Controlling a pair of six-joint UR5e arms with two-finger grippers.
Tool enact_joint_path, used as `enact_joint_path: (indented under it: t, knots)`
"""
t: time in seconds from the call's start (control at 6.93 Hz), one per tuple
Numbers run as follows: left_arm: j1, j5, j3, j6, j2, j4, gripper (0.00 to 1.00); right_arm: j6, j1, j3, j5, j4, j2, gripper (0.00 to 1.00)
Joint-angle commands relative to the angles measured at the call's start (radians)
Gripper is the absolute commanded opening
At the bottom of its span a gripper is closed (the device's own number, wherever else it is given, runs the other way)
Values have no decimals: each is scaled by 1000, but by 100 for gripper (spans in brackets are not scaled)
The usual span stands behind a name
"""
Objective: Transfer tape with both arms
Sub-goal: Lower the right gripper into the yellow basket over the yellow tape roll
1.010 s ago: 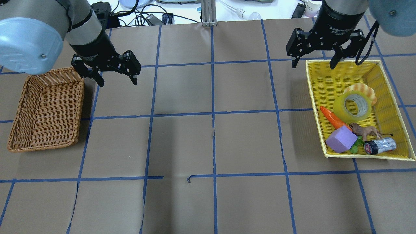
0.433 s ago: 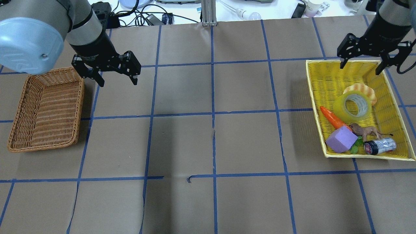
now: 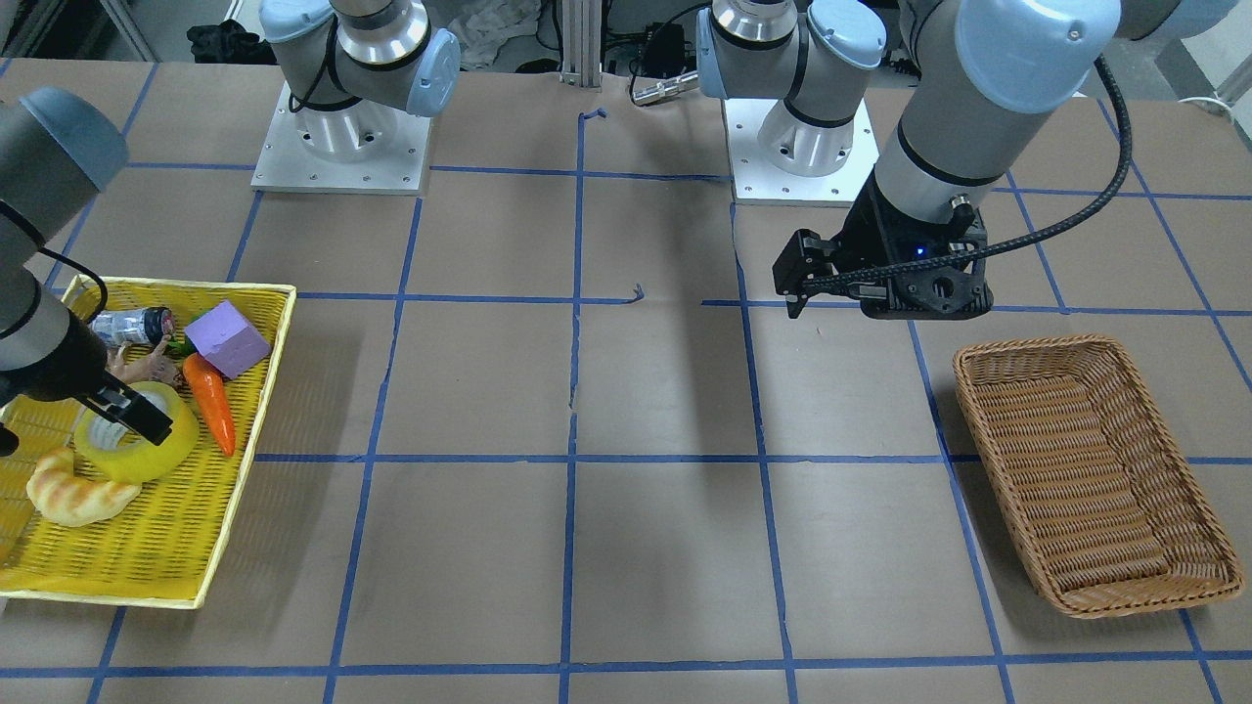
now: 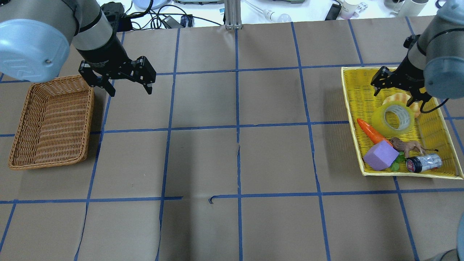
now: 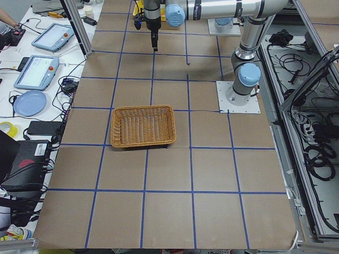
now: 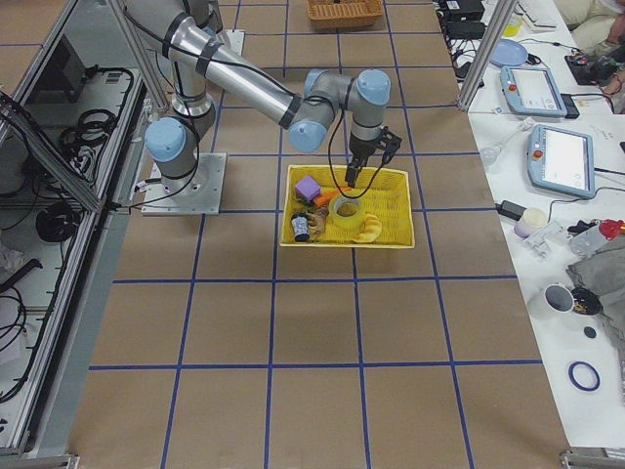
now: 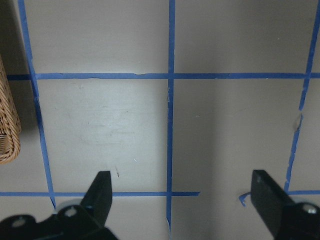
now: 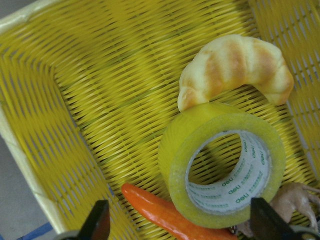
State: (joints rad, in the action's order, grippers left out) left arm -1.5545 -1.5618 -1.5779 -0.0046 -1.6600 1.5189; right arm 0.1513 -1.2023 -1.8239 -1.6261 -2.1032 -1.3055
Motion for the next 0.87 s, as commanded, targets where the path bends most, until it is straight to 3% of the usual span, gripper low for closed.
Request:
enact_joint_path:
  t: [0.0,0.29,0.43,0.58,0.72]
  knots:
    - [1,11,-1,0,-4,-9,100,65,1,-14,5,-35,72,100]
    - [1,12,-1,0,-7,-13,100,63,7,-15,2,-98,123,95]
    - [1,14,-2,0,-7,-13,100,67,18,-20,0,-95,130,31]
    - [1,14,-2,0,-9,-13,100,65,24,-20,0,-84,130,0]
    - [1,14,-2,0,-11,-13,100,63,24,-20,-1,-80,127,0]
